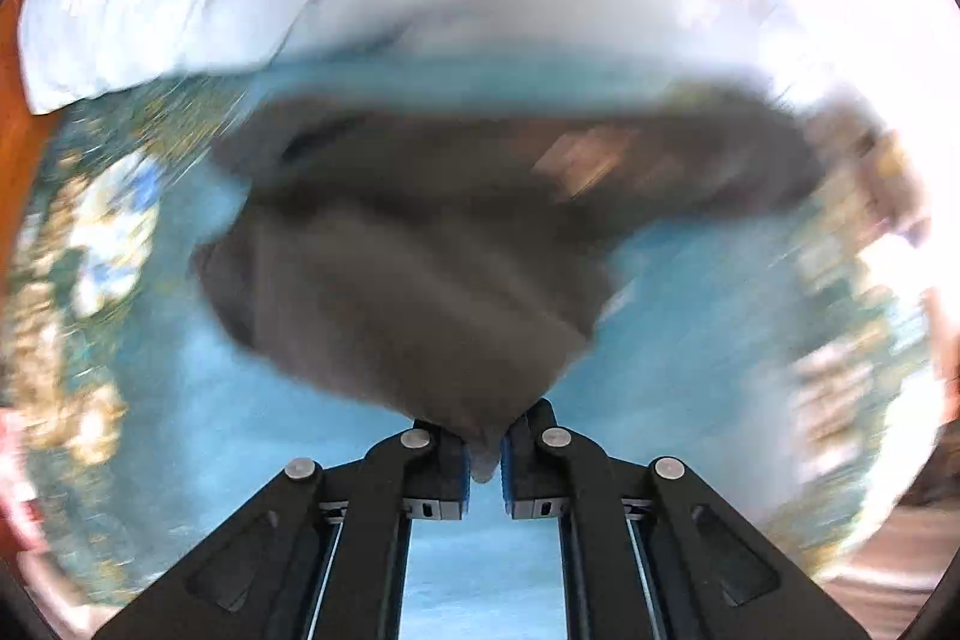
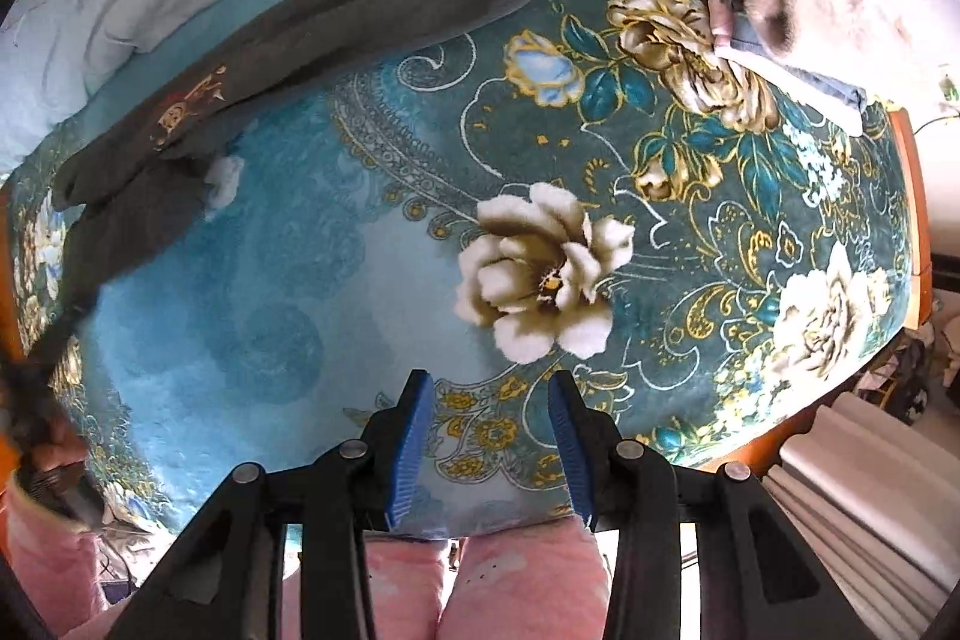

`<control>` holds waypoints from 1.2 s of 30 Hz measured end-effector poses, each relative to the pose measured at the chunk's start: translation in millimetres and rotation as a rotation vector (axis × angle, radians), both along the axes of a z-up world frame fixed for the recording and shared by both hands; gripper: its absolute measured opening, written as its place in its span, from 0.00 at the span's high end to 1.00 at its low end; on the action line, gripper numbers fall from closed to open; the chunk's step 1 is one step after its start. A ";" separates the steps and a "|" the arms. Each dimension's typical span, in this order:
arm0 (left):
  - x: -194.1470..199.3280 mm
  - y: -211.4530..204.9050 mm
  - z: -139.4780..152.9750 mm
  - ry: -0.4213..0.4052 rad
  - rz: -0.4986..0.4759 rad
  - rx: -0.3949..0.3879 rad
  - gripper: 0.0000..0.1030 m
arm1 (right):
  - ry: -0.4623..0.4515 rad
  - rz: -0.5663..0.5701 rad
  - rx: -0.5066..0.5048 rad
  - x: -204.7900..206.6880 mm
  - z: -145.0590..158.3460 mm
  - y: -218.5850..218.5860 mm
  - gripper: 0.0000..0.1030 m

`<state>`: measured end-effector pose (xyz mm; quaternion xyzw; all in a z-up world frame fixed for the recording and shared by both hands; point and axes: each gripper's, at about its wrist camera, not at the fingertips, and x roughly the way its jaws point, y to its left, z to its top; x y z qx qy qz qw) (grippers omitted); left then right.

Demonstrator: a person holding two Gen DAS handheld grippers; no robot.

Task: Fold clothes

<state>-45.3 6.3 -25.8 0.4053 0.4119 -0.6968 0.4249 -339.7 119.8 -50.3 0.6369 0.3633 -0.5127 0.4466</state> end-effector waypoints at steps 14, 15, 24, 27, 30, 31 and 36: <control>73.7 15.1 -16.4 0.350 0.418 0.376 0.93 | -0.099 -0.116 -0.011 -1.5 -12.9 16.2 0.58; 78.2 25.0 -33.1 0.319 0.458 0.435 0.93 | -0.109 -0.116 -0.003 1.5 -16.7 15.5 0.58; 107.6 72.0 -55.5 0.268 0.602 0.562 0.89 | -0.226 -0.088 0.004 25.5 -49.7 -15.8 0.57; 103.5 64.9 -33.5 0.246 0.610 0.546 0.85 | -0.272 -0.062 -0.008 35.8 -68.7 -47.5 0.53; 93.3 54.4 -15.0 0.238 0.639 0.508 0.70 | -0.329 -0.069 -0.008 45.3 -89.0 -81.8 0.52; 90.4 53.4 -8.6 0.234 0.648 0.493 0.67 | -0.348 -0.072 -0.005 49.3 -96.6 -94.1 0.51; 91.8 57.4 27.9 0.188 0.729 0.432 0.65 | -0.412 -0.046 0.016 80.7 -134.2 -156.2 0.45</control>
